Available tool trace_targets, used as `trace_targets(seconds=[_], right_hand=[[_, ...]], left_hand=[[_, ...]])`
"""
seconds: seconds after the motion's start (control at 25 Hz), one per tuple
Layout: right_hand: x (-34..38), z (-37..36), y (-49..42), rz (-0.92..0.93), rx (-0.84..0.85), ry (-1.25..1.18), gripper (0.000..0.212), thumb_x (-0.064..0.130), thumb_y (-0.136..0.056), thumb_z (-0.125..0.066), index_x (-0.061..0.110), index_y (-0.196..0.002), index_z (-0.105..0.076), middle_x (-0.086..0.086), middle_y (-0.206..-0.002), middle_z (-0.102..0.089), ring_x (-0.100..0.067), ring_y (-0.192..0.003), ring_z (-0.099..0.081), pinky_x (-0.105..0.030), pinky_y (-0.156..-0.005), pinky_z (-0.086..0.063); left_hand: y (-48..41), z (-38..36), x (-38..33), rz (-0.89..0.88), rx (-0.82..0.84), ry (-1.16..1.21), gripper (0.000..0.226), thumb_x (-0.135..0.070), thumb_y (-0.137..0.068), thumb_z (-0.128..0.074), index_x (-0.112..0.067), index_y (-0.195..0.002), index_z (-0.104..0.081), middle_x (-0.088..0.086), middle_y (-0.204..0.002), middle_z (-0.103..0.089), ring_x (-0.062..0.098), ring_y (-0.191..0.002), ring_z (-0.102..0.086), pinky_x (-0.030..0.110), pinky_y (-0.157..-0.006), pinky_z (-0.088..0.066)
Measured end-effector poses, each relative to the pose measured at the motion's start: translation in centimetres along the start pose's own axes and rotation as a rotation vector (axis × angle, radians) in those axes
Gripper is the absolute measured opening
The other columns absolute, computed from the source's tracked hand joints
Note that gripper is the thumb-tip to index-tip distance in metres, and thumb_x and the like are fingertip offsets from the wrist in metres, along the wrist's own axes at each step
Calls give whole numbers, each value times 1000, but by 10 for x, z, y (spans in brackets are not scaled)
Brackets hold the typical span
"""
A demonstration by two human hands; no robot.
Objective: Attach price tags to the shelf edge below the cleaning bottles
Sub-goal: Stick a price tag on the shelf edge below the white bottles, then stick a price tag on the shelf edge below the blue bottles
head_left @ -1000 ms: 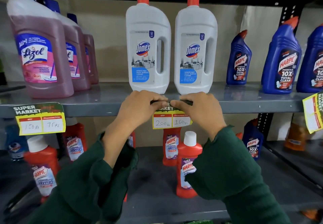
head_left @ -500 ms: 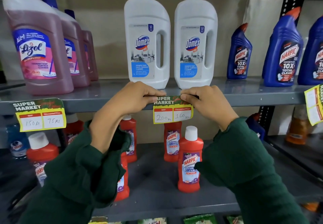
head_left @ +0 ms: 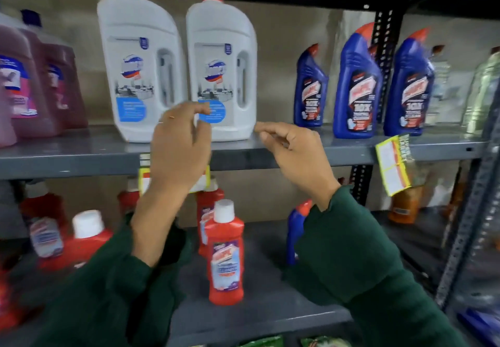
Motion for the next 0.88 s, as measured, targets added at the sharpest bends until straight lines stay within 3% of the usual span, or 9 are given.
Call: trace_targets(seconds=[0.08, 0.16, 0.28, 0.4, 0.48, 0.64, 0.8, 0.88], right_hand=[[-23, 42, 0, 53, -24, 272, 30, 0, -85, -50, 9, -111, -62, -10, -122, -64, -24, -119, -52, -33, -103, -40], [-56, 81, 3, 36, -14, 466, 40, -10, -77, -49, 3, -113, -59, -18, -123, -61, -34, -123, -46, -39, -104, -36], [-97, 135, 16, -59, -136, 579, 43, 3, -78, -58, 2, -120, -50, -21, -128, -54, -40, -124, -38, -47, -105, -33], [-127, 179, 37, -223, -337, 575, 61, 46, -79, -63, 5, -120, -43, -20, -122, -49, -39, -114, -40, -45, -96, -36], [-144, 192, 48, -314, -361, 573, 63, 54, -80, -56, 5, -116, -42, -20, -116, -49, -39, -107, -44, -45, -85, -40], [-168, 186, 58, -406, -217, 428, 54, 45, -80, -62, 7, -110, -40, -15, -115, -50, -34, -97, -54, -35, -68, -38], [-178, 187, 58, -424, -234, 229, 47, 33, -77, -70, 6, -106, -45, -12, -113, -51, -18, -83, -42, -27, -70, -31], [-181, 190, 58, -430, -255, 181, 44, 26, -74, -74, 4, -102, -49, -13, -109, -58, -19, -85, -49, -28, -71, -37]], left_hand=[[9, -62, -53, -176, 81, -83, 34, -23, -80, -37, -10, -99, -62, 11, -104, -69, 28, -99, -58, 31, -89, -40], [20, -122, -95, -294, 137, -171, 32, -23, -82, -39, -8, -95, -63, 16, -95, -71, 33, -97, -61, 38, -86, -46], [37, -190, -130, -373, 194, -331, 29, -26, -85, -41, -7, -88, -63, 14, -87, -72, 32, -91, -62, 39, -80, -48], [48, -238, -138, -375, 236, -477, 33, -35, -89, -41, -12, -85, -64, 7, -84, -73, 27, -85, -64, 38, -74, -46], [52, -249, -134, -361, 205, -574, 29, -39, -89, -45, -17, -84, -64, 2, -80, -73, 25, -79, -65, 36, -70, -39], [58, -245, -137, -414, 88, -655, 25, -38, -92, -48, -20, -85, -63, -1, -80, -73, 23, -73, -64, 35, -63, -40], [59, -244, -139, -423, 51, -645, 23, -35, -94, -47, -19, -92, -62, 0, -86, -73, 23, -77, -64, 36, -68, -40], [61, -243, -139, -432, 13, -668, 24, -35, -94, -45, -18, -93, -62, 0, -87, -72, 23, -78, -63, 35, -71, -40]])
Point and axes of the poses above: each hand's wrist, its own y-axis away from the middle knuckle, its own z-axis out of the back of the hand, x = y × z, the point moved 10 cm from there along -y, towards the middle knuckle
